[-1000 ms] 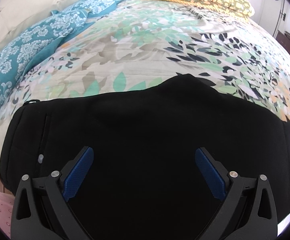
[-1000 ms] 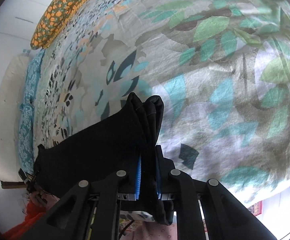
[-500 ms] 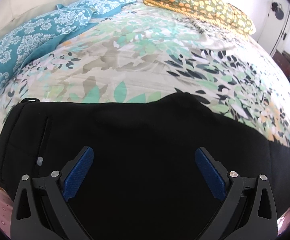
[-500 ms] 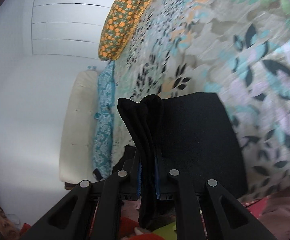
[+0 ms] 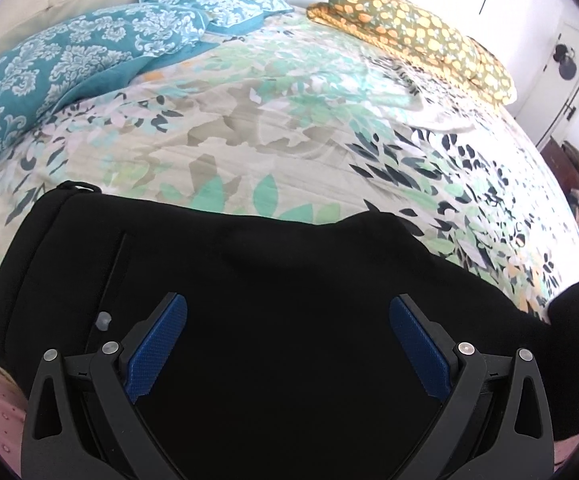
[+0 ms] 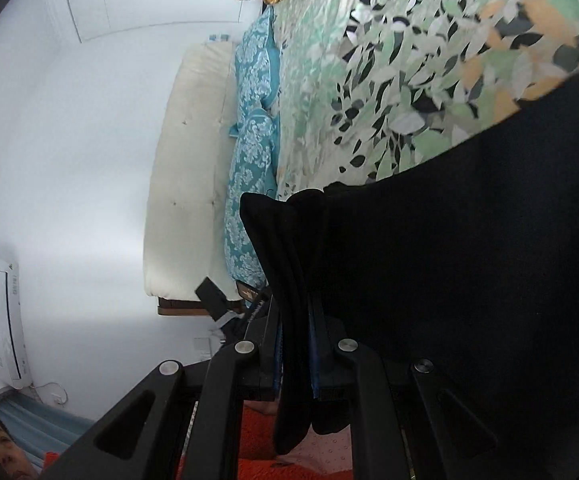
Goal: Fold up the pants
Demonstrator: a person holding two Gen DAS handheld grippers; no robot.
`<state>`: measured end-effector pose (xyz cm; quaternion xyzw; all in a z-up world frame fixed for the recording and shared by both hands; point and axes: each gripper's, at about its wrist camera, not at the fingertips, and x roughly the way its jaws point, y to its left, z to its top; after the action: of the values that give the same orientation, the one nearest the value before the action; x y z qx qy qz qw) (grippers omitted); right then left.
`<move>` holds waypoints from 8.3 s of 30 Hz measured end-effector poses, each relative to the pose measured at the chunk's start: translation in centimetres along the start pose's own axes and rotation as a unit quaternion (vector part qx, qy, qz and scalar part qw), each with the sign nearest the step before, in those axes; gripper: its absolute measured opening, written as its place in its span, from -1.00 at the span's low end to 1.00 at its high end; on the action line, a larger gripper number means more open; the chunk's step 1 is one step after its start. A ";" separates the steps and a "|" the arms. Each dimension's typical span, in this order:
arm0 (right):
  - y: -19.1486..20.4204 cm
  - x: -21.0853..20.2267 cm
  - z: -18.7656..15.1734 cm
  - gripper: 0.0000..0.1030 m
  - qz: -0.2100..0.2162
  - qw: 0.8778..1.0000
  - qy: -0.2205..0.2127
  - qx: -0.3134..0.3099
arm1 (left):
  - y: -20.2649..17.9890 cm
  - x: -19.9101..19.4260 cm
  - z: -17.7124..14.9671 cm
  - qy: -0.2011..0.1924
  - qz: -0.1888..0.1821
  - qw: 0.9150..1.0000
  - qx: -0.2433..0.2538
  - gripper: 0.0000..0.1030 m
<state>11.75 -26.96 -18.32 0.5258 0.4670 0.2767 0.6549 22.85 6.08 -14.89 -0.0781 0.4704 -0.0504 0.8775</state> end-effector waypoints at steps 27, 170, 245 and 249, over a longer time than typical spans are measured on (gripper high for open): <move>4.2 -14.3 -8.3 0.44 -0.296 0.905 -0.174 -0.250 | -12.1 -1.8 -6.2 0.101 -0.201 0.959 0.172 0.33; 0.0 -14.1 -5.7 0.64 -0.313 0.923 -0.163 -0.156 | 17.6 2.6 3.1 0.146 -0.041 0.984 -0.095 -0.18; 3.2 3.4 -5.4 -0.52 -0.103 0.968 0.122 -0.196 | 2.9 -4.6 -1.3 0.007 -0.076 0.995 -0.064 0.40; 7.5 1.2 -5.0 -0.55 -0.099 0.962 0.087 -0.238 | 3.2 -4.5 -1.3 0.009 -0.079 0.994 -0.076 0.40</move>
<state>8.70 -21.56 -11.68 0.2793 0.4927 0.3585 0.7421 19.36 9.86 -12.52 -0.1811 0.4731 -0.0846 0.8580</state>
